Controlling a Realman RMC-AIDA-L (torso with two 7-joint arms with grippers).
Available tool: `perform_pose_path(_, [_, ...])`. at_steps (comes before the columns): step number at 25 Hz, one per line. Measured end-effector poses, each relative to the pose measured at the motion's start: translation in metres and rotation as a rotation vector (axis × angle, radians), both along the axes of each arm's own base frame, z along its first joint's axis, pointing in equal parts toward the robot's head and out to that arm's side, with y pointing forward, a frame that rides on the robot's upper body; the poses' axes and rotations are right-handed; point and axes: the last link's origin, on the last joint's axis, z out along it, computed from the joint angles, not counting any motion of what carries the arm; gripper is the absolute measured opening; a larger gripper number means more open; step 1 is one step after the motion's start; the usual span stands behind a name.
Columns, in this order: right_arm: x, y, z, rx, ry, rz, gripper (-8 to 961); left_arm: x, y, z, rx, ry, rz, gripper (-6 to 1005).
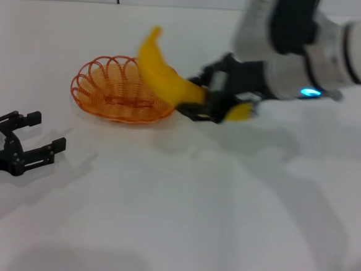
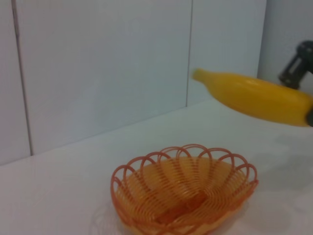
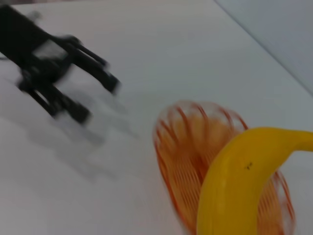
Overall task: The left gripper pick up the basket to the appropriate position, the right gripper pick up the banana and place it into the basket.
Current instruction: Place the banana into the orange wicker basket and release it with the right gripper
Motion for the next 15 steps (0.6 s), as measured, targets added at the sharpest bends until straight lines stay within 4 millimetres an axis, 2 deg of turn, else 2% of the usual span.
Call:
perform_pose_path(5, [-0.037, 0.013, -0.019, 0.027, 0.014, 0.105, 475, 0.003, 0.003, -0.001, -0.008, 0.003, -0.01, 800])
perform_pose_path(8, [-0.051, 0.02, -0.031, 0.049, 0.015, 0.155, 475, 0.005, 0.004, -0.003, -0.017, 0.002, -0.013, 800])
perform_pose_path(12, [-0.06, 0.028, -0.048, 0.052, -0.011, 0.194, 475, 0.007, 0.007, -0.005, -0.024, 0.005, -0.021, 800])
perform_pose_path(15, [-0.059, 0.033, -0.06, 0.058, -0.043, 0.212, 476, 0.009, 0.008, -0.005, -0.025, 0.004, -0.026, 800])
